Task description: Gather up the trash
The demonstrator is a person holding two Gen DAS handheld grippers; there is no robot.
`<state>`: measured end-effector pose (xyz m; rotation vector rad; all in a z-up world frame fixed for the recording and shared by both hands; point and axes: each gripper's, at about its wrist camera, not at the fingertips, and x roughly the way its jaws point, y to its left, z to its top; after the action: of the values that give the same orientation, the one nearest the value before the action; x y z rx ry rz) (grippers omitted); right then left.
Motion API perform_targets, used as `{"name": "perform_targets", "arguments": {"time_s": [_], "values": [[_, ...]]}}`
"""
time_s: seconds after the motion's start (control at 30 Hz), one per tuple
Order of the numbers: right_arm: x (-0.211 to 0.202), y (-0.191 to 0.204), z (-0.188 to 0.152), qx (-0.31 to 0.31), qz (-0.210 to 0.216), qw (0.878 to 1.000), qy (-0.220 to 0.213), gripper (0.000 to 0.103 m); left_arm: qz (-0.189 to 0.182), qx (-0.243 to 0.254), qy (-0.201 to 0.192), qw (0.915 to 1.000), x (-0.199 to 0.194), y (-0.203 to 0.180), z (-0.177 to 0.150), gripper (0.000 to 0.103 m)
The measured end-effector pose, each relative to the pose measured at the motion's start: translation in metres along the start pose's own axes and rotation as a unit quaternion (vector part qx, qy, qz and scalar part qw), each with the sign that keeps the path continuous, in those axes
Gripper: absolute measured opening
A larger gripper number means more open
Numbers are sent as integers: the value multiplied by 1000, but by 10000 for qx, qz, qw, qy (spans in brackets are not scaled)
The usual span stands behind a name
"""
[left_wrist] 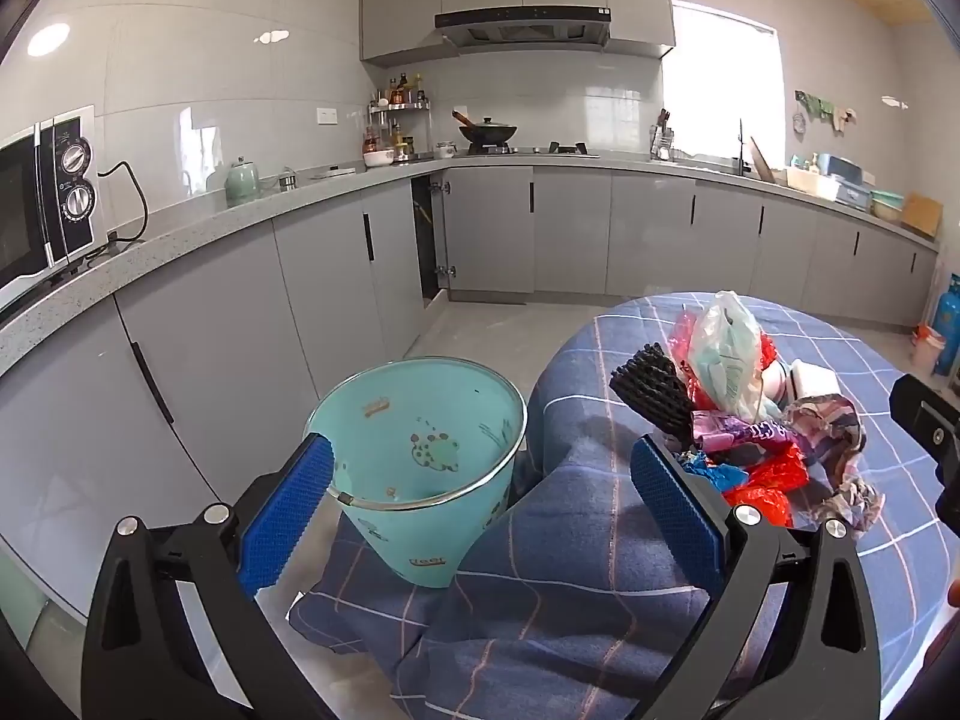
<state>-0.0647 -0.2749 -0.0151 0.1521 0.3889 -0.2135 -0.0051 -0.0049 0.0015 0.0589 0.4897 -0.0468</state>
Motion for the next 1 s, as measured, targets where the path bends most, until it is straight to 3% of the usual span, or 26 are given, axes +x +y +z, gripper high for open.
{"name": "perform_targets", "arguments": {"time_s": [1.0], "values": [[2,-3,-1,57,-5,10000,4,99,-48,36,54,10000,1,-5,-2,97]]}}
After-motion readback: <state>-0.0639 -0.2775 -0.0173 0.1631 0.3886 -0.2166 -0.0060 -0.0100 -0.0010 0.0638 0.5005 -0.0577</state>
